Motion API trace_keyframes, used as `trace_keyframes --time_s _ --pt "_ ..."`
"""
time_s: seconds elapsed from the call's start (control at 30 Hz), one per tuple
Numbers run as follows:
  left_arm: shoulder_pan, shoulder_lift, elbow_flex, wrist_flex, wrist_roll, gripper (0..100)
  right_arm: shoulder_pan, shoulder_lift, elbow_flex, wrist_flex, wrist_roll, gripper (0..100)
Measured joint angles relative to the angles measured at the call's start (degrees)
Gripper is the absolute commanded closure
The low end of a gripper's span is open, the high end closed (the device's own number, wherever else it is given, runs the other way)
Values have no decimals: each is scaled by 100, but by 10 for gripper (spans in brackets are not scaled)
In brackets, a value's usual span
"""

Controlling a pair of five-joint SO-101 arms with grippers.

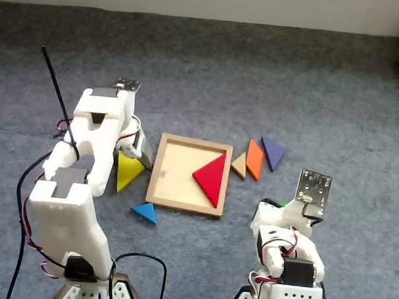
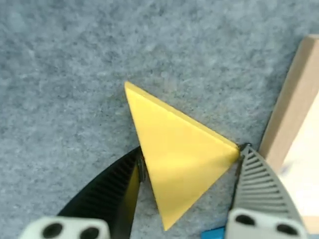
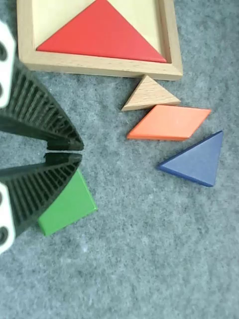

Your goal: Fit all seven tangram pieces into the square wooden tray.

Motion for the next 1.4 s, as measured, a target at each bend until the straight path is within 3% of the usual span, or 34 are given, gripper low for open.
trace_keyframes --time_s 0.57,0.87,1.17,1.3,1.4 --pt "141 -97 -167 -18 -976 803 0 0 0 0 0 976" --pt "167 -308 -97 -26 -1055 816 0 0 0 0 0 976" --pt "1073 -1389 624 62 -1073 864 0 0 0 0 0 976" --pt "1389 -1468 782 62 -1081 838 0 0 0 0 0 976" --pt "1336 -1530 782 62 -993 732 0 0 0 0 0 976"
